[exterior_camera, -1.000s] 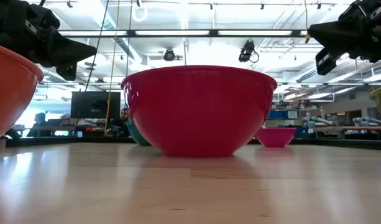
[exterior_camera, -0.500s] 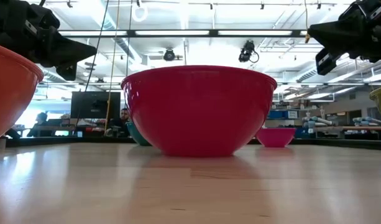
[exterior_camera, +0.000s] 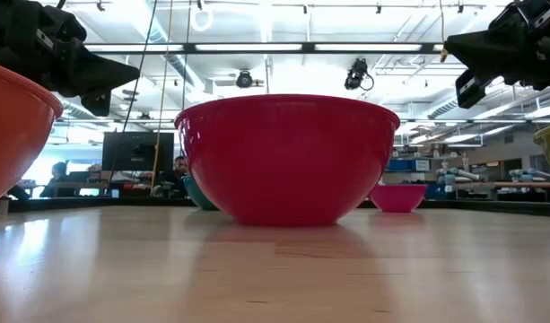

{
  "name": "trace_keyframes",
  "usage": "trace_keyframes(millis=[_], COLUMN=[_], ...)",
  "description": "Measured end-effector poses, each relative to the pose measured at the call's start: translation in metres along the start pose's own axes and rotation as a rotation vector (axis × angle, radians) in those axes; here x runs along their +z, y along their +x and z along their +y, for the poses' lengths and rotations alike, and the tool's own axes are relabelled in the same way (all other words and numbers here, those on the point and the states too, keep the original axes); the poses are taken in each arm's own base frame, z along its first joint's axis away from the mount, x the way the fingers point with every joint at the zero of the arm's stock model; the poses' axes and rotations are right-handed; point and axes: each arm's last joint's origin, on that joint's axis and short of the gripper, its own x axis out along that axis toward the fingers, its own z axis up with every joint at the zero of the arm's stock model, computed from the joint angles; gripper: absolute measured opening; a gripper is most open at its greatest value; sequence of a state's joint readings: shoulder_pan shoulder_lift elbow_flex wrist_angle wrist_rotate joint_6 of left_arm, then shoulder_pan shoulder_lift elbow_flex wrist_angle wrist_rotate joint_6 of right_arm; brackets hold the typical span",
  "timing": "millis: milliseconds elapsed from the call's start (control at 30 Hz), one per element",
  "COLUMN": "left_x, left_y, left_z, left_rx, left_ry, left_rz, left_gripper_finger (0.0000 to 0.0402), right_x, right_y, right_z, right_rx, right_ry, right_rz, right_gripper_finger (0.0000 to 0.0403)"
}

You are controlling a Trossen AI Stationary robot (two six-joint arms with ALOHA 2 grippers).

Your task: Nest bowls inside each other

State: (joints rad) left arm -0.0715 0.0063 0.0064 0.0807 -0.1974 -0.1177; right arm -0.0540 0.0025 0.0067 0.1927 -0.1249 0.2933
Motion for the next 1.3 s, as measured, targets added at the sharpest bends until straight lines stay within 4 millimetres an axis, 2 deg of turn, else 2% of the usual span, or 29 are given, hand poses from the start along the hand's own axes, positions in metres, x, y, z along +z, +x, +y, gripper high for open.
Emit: trace_keyframes(millis=[400,833,967,1067,1200,1300], left_x=[0.000,0.001,0.001,0.001,0.004,0.008], left_y=[0.000,0.000,0.000,0.000,0.000,-0.001], left_z=[0.000,0.001,0.001,0.001,0.003,0.007], left_rx=[0.000,0.034,0.034,0.034,0.106,0.216], left_ry=[-0.014,-0.522,-0.550,-0.556,-0.582,-0.637], left_rz=[0.000,-0.019,-0.019,-0.019,-0.083,-0.180], left_gripper_finger=[0.0005,0.0005,0.0005,0.0005,0.0005,0.0005], right_x=[0.000,0.000,0.000,0.001,0.013,0.029], right_y=[0.000,0.000,0.000,0.000,-0.001,-0.005], right_z=[0.000,0.000,0.000,0.000,0.004,0.009], right_rx=[0.000,0.000,0.000,0.002,0.028,0.048], right_ry=[0.000,0.000,-0.017,-0.134,-0.213,-0.162], right_rz=[0.000,0.000,0.000,-0.007,-0.141,-0.315], right_gripper_finger=[0.0030,0.0030,0.0030,0.0030,0.0030,0.0030])
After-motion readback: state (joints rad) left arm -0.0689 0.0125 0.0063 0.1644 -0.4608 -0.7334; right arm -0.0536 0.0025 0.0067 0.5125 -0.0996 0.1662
